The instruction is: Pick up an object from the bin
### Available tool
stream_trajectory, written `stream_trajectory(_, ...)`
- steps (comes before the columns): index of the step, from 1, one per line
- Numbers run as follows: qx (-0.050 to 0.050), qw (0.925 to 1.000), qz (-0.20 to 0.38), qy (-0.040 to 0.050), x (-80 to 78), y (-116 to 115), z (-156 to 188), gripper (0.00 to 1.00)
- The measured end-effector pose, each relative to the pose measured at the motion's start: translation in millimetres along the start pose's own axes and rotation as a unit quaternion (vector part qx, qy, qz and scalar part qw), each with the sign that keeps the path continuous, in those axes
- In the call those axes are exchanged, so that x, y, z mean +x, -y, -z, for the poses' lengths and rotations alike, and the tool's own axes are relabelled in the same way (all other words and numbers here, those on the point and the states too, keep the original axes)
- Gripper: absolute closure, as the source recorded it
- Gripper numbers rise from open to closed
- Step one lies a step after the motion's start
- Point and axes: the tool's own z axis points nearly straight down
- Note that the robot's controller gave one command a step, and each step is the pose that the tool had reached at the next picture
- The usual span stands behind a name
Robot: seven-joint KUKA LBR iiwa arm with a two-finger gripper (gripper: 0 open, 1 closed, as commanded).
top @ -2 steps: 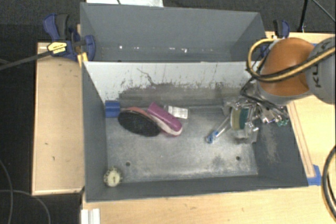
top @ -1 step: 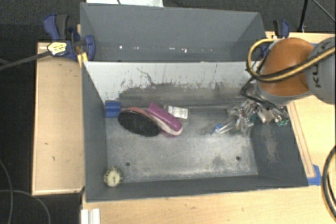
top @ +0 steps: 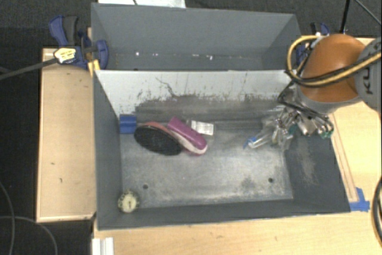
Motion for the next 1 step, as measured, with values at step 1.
stream_trajectory(1,0.0,1.0,0.0,0.0002,-1.2,0.3,14.0,1.0)
